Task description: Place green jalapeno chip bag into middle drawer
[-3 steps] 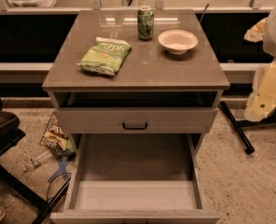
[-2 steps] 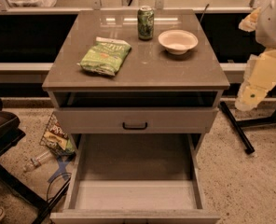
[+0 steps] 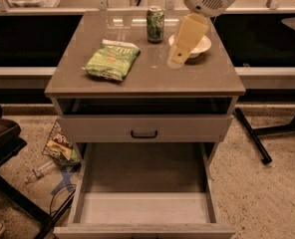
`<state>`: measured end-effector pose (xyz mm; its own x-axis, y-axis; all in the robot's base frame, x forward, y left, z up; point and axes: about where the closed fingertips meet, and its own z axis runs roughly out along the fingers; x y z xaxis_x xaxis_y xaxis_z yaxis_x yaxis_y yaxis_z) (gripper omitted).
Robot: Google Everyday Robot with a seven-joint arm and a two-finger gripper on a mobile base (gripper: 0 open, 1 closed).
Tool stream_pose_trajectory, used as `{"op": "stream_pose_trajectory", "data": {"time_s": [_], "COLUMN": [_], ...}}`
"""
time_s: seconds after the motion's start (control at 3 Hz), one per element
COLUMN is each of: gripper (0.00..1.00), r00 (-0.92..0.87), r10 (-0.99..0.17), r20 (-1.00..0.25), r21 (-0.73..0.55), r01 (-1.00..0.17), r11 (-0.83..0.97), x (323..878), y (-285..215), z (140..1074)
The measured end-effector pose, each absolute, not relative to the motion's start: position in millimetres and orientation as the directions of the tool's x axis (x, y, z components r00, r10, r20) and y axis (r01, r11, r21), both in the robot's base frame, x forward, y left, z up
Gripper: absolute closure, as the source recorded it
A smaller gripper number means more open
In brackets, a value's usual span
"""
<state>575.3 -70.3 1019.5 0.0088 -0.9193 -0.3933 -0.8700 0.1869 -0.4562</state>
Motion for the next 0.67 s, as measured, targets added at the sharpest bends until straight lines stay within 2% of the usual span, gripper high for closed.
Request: {"op": "stream_pose_trajectory", "data": {"time_s": [0.67], "gripper": [0.00], "r00": [0.017], "r10": [-0.924], "r20": [-0.381], "r21": [-0.454], "r01": [-0.875], "r11": [0.171], "x": [583], "y": [-56], "z": [1012]}}
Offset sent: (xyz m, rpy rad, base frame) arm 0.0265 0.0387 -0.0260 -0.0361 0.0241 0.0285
